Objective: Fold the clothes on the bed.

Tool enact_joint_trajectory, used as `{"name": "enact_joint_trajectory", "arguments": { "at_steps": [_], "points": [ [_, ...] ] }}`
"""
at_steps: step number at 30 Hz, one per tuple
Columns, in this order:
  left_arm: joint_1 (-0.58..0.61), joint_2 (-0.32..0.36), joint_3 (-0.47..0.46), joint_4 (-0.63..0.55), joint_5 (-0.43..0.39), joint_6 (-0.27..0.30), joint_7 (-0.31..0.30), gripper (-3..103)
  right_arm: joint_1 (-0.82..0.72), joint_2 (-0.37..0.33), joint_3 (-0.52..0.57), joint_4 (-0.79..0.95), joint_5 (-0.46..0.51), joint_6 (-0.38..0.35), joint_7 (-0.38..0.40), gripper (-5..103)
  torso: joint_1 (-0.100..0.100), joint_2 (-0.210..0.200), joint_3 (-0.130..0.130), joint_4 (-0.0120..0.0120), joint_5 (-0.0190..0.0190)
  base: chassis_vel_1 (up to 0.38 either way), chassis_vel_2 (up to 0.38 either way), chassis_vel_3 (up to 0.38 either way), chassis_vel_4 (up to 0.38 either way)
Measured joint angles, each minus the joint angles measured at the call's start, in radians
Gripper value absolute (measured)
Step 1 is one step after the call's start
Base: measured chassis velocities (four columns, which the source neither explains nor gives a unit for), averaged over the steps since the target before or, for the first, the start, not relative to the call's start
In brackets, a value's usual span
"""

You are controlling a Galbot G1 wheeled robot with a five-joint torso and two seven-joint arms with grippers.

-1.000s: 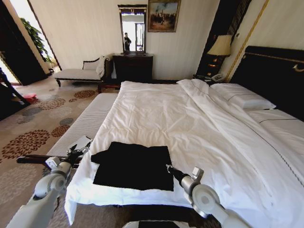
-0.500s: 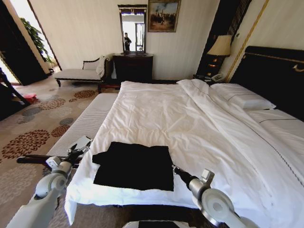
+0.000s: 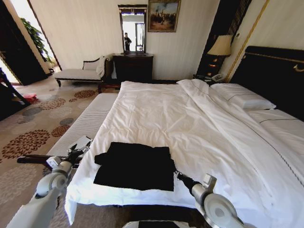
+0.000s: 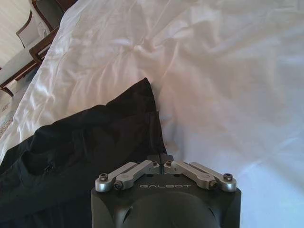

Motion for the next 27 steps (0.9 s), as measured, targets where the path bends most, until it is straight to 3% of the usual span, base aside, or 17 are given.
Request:
{"name": "enact_joint_trajectory", "arguments": {
  "at_steps": [4, 6, 8, 10, 13, 15, 17, 19, 27],
  "points": [
    [-0.004, -0.010, 0.006, 0.002, 0.008, 0.000, 0.000, 100, 0.011, 0.022, -0.025, -0.013, -0.034, 0.000, -0.002, -3, 0.000, 0.000, 0.000, 0.0001, 0.0000, 0.000, 0.000, 0.000, 0.000],
    [-0.001, -0.012, 0.007, 0.002, 0.013, 0.001, 0.000, 100, 0.023, 0.037, -0.054, -0.023, -0.067, 0.001, -0.007, 8, 0.000, 0.000, 0.000, 0.0000, 0.0002, 0.000, 0.000, 0.000, 0.000],
    [0.002, -0.012, 0.007, 0.001, 0.014, 0.001, -0.001, 100, 0.027, 0.040, -0.063, -0.023, -0.072, 0.002, -0.008, 8, 0.000, 0.000, 0.000, 0.0001, 0.0001, 0.000, 0.000, 0.000, 0.000],
    [0.007, -0.010, 0.004, -0.004, 0.012, 0.005, -0.002, 100, 0.036, 0.036, -0.066, -0.017, -0.074, 0.006, -0.008, 18, 0.000, 0.000, 0.000, 0.0003, 0.0000, 0.000, 0.000, 0.000, 0.000],
    [0.008, -0.006, 0.000, -0.006, 0.008, 0.009, -0.005, 100, 0.046, 0.029, -0.054, -0.005, -0.069, 0.008, -0.007, 24, 0.000, 0.000, 0.000, 0.0001, 0.0001, 0.000, 0.000, 0.000, 0.000],
    [0.005, 0.003, -0.002, -0.018, -0.024, 0.029, -0.012, 100, 0.118, 0.009, -0.001, 0.032, -0.023, 0.014, 0.011, 40, 0.000, 0.000, 0.000, 0.0003, 0.0000, 0.000, 0.000, 0.000, 0.000],
    [0.002, 0.005, -0.001, -0.022, -0.038, 0.037, -0.013, 100, 0.150, 0.005, 0.010, 0.034, -0.013, 0.017, 0.016, 40, 0.000, 0.000, 0.000, 0.0004, 0.0000, 0.000, 0.000, 0.000, 0.000],
    [-0.005, 0.008, 0.007, -0.028, -0.063, 0.060, -0.015, 100, 0.209, -0.002, 0.020, 0.027, 0.002, 0.019, 0.022, 51, 0.000, 0.000, 0.000, 0.0004, 0.0000, 0.000, 0.000, 0.000, 0.000],
    [-0.131, 0.009, 0.143, 0.056, -0.181, 0.164, -0.025, 100, 0.428, 0.008, -0.015, -0.100, 0.097, 0.012, 0.037, 79, 0.000, 0.000, 0.000, 0.0002, 0.0001, 0.000, 0.000, 0.000, 0.000]
  ]
}}
